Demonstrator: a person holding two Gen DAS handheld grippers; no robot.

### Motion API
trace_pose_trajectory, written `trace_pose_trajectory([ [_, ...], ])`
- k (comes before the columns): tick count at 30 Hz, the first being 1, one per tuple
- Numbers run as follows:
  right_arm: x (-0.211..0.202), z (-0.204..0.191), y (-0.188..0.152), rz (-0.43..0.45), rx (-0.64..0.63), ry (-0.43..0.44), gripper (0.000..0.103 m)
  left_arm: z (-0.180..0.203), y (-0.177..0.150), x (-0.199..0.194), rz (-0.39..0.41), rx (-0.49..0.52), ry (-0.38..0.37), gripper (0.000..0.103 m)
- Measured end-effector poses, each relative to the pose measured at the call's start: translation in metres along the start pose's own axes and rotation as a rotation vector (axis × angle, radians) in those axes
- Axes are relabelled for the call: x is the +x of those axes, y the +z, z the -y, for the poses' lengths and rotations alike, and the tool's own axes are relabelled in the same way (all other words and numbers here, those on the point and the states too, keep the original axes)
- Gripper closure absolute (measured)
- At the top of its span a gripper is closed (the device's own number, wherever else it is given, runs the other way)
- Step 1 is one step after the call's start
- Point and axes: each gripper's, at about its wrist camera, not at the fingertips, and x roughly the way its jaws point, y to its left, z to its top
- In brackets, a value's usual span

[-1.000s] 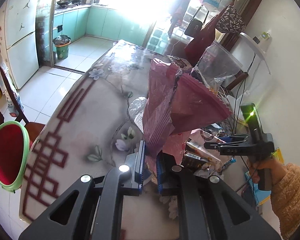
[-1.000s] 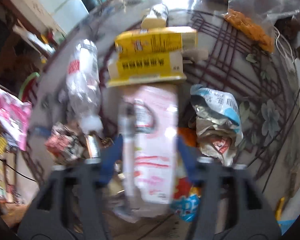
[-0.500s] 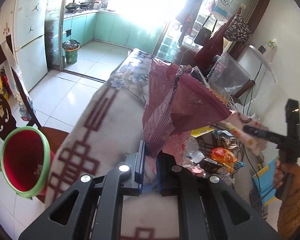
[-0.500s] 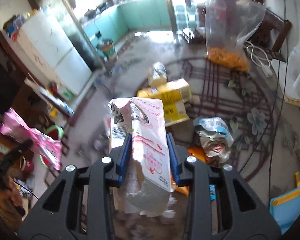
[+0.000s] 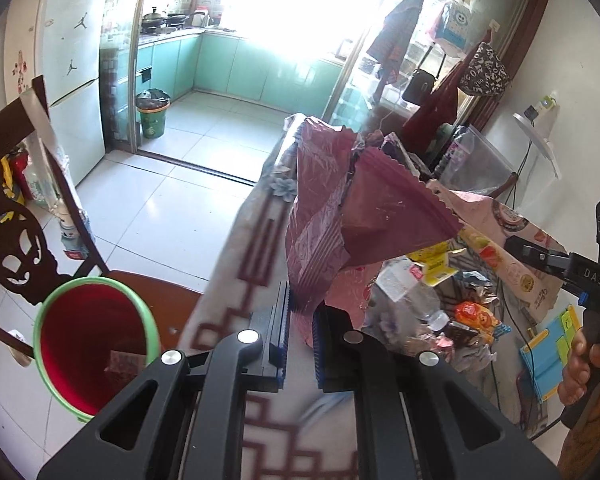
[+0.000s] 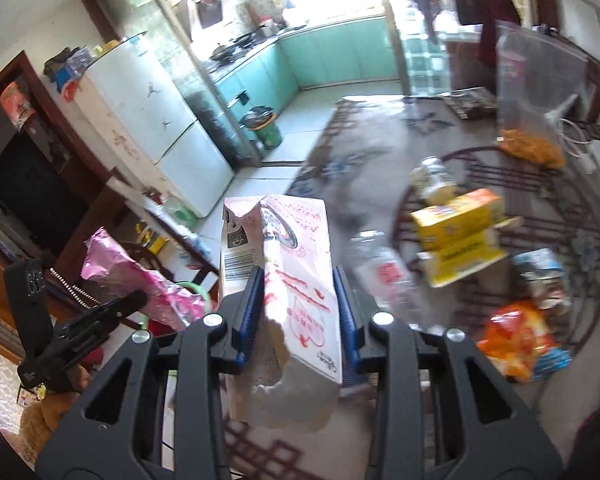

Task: Collect trash
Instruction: 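Carry the pink snack bag and pink carton over the red bucket with both tools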

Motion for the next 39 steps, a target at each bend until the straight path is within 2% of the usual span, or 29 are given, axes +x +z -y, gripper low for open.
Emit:
trace_pose_trajectory([
  [5,0.035,-0.048,-0.005,-0.039,-0.016,0.059,0.069,-0.035,0.001,-0.01,0.003,-0.016,0.029,0.095],
  [15,0.097,-0.132,-0.019,-0.13,-0.057,0.157,0.069,-0.117,-0.013,-0.022,-0.017,-0.125,0.114,0.095],
  [28,0.169,-0.184,-0.038,-0.281,-0.089,0.197,0.069,-0.192,-0.033,-0.021,-0.071,-0.227,0.216,0.095],
  [39,0.195,-0.211,-0.038,-0.319,-0.116,0.199,0.069,-0.224,-0.027,-0.011,-0.097,-0.24,0.238,0.095],
])
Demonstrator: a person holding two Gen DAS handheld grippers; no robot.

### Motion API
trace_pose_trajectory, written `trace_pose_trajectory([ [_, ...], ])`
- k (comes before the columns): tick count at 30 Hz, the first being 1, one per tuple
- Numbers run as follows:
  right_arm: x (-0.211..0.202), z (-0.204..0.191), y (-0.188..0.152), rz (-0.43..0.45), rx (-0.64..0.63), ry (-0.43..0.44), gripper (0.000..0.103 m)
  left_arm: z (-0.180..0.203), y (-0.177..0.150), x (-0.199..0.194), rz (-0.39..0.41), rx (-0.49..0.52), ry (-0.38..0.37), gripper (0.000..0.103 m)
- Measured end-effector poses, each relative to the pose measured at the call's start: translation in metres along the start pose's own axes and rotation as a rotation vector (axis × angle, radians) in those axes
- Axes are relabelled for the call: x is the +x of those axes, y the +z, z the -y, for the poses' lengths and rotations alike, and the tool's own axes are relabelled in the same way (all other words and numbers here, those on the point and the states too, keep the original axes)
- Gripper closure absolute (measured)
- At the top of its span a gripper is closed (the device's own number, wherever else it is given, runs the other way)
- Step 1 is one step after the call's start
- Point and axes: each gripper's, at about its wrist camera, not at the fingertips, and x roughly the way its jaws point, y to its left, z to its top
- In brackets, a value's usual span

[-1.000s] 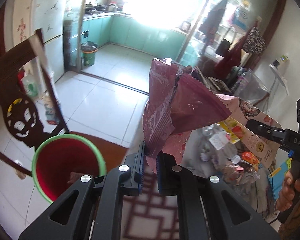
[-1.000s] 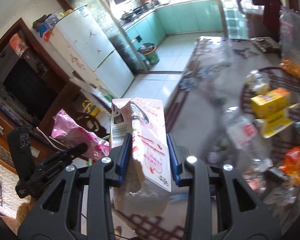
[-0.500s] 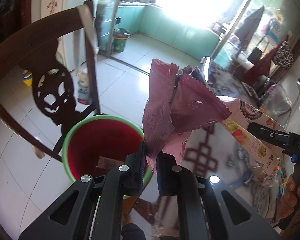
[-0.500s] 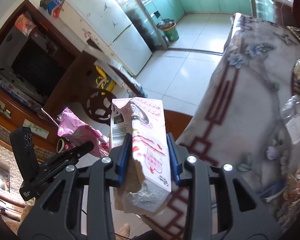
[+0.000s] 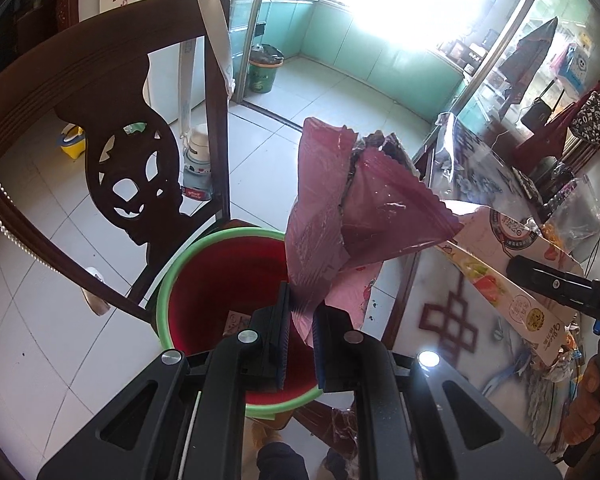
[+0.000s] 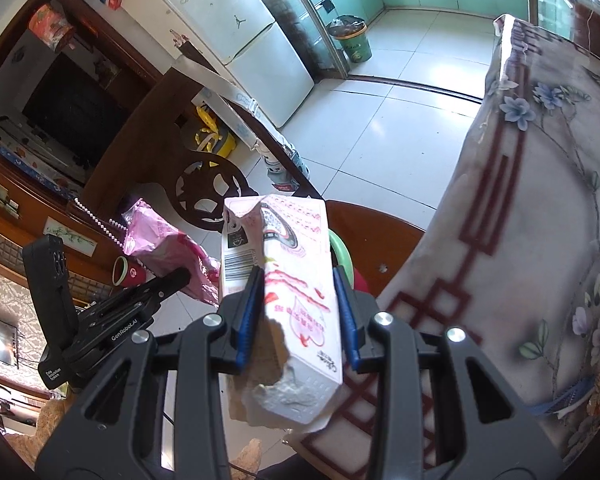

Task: Collect trash
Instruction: 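Carry the pink snack bag and pink carton over the red bucket with both tools, then open both tools to drop the bag and carton into the bucket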

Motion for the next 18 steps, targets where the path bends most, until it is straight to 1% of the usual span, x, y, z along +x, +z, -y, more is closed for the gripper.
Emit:
trace_pose_trajectory([
  [8,0.022,-0.004,0.006,-0.036,-0.002,-0.009,0.068,-0.016,0.005,0.021,-0.042,-0.014,0.022,0.095],
  [12,0.042,-0.003,0.004,-0.078,0.004,-0.03,0.068,-0.024,0.004,0.037,-0.084,-0.002,0.07,0.095],
  [18,0.069,-0.003,-0.004,-0.146,0.01,-0.034,0.068,-0.035,0.005,0.04,-0.091,-0.016,0.082,0.095],
])
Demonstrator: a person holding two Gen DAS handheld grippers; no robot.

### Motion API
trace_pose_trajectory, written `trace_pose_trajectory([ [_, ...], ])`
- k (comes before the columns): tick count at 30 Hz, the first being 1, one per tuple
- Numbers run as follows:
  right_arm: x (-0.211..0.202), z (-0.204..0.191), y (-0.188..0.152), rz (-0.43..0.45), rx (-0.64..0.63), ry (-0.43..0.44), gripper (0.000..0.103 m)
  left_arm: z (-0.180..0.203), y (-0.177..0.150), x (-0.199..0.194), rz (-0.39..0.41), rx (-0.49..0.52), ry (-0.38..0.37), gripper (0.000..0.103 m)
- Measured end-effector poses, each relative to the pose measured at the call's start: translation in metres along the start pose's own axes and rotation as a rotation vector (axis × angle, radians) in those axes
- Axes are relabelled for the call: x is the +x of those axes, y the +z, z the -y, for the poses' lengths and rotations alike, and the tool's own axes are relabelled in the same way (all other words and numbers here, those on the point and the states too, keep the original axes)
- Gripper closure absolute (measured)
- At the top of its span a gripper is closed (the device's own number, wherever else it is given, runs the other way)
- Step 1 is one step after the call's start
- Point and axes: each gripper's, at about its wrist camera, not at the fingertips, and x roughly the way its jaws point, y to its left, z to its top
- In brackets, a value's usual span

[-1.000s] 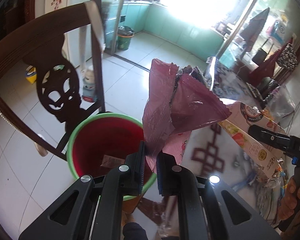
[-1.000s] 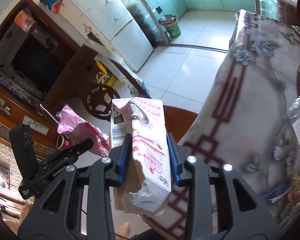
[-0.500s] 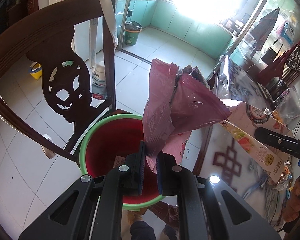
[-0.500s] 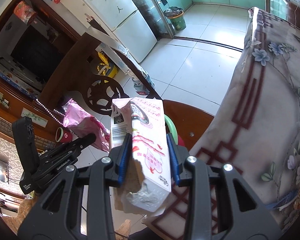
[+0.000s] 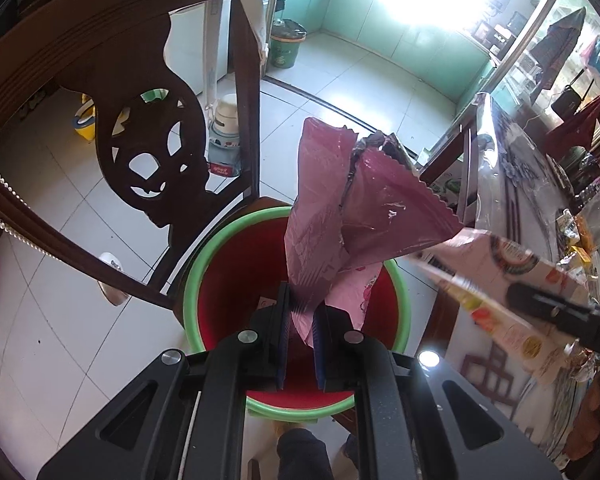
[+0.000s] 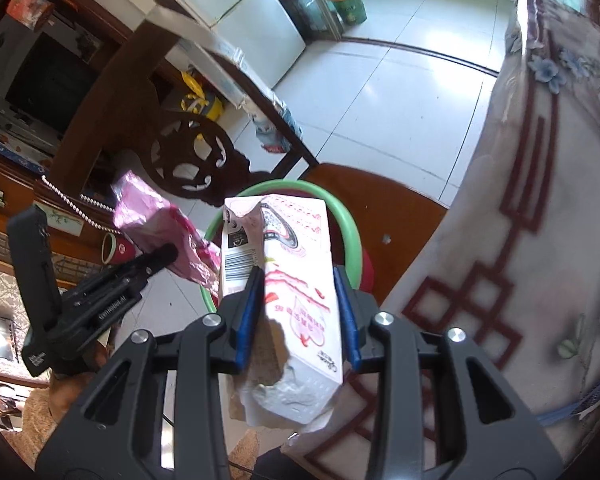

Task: Collect trash
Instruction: 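Open both tools to drop the bag and carton into the bucket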

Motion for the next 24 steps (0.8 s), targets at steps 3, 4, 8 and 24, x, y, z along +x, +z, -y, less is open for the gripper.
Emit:
trace_pose_trajectory([
  [3,0.005,-0.007,0.001,-0.007,-0.025,-0.007,0.068,-0.004,0.002,-0.001,0.006,-0.005,0.008,0.095],
  [4,0.005,-0.009,0.002,-0.006,-0.033,-0.011,0.068,-0.005,0.002,-0.001,0.007,-0.008,0.01,0.095],
  [8,0.01,-0.015,0.004,-0.014,-0.048,-0.021,0.068,-0.009,0.002,0.0,0.007,-0.013,0.019,0.095],
  [24,-0.023,-0.016,0.002,0.087,-0.075,-0.088,0.017,0.003,0.001,-0.022,0.067,-0.003,0.048,0.049],
])
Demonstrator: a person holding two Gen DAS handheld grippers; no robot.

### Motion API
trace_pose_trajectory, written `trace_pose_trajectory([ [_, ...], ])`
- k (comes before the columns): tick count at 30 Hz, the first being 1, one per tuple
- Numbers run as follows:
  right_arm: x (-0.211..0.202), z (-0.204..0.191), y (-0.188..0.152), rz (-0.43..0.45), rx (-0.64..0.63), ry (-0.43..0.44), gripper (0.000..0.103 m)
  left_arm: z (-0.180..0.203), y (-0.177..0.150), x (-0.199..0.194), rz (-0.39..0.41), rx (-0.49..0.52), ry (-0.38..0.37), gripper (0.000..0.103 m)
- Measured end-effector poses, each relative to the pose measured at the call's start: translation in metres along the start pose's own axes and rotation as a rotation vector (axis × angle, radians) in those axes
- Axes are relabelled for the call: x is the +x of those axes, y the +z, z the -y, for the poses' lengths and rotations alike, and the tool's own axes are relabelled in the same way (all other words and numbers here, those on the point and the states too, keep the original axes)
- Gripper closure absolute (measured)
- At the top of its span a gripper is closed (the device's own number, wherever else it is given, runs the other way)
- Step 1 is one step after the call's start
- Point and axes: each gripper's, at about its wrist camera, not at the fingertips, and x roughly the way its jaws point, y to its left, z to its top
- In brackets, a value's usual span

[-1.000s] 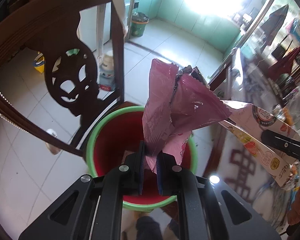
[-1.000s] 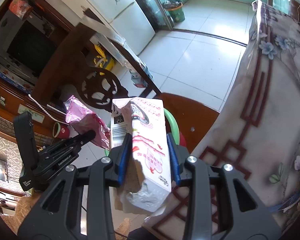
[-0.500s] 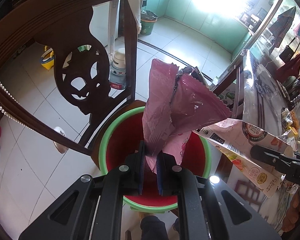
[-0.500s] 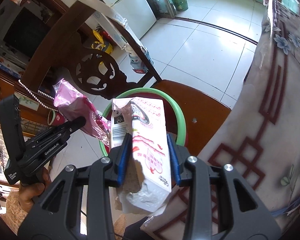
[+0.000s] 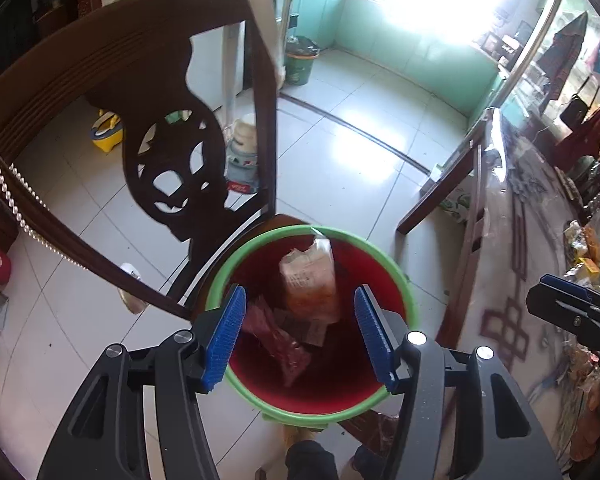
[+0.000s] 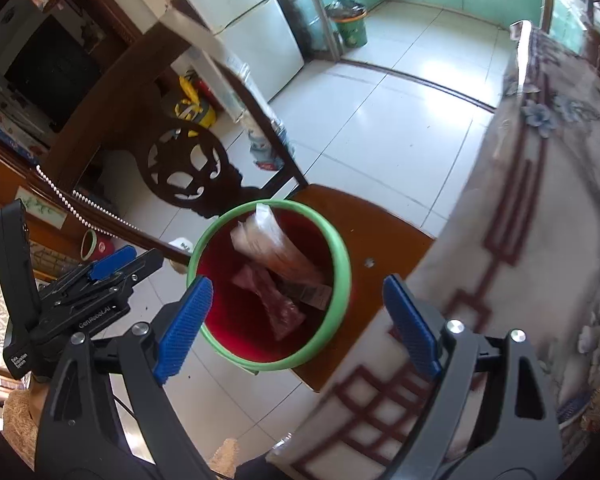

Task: Collect trash
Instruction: 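Open both tools to drop the bag and carton into the bucket, then grasp the yellow iced-tea carton with the right tool while the left tool grasps a water bottle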

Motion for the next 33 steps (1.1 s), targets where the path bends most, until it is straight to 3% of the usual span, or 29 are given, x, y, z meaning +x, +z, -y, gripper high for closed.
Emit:
trace_pose_trajectory([
  [9,-0.054,0.05,-0.021,0.081,0.062,-0.085,0.017,0.058,0.004,-0.025,0.046,0.074,-0.109,0.048],
  [17,-0.111,0.124,-0.064,0.136,0.18,-0.196,0.017,0.136,-0.009,-0.026,0.011,0.205,-0.192,0.048],
  [22,-0.159,0.198,-0.088,0.162,0.242,-0.278,0.017,0.19,-0.028,-0.026,-0.01,0.255,-0.226,0.048],
  [28,-0.213,0.31,-0.091,0.216,0.391,-0.264,0.017,0.253,-0.053,-0.023,-0.052,0.252,-0.25,0.048],
  [31,-0.225,0.353,-0.07,0.191,0.298,-0.355,0.013,0.286,-0.067,-0.022,-0.073,0.26,-0.254,0.047],
  [33,-0.217,0.369,-0.047,0.098,0.129,-0.428,0.011,0.308,-0.077,-0.023,-0.087,0.267,-0.259,0.047],
])
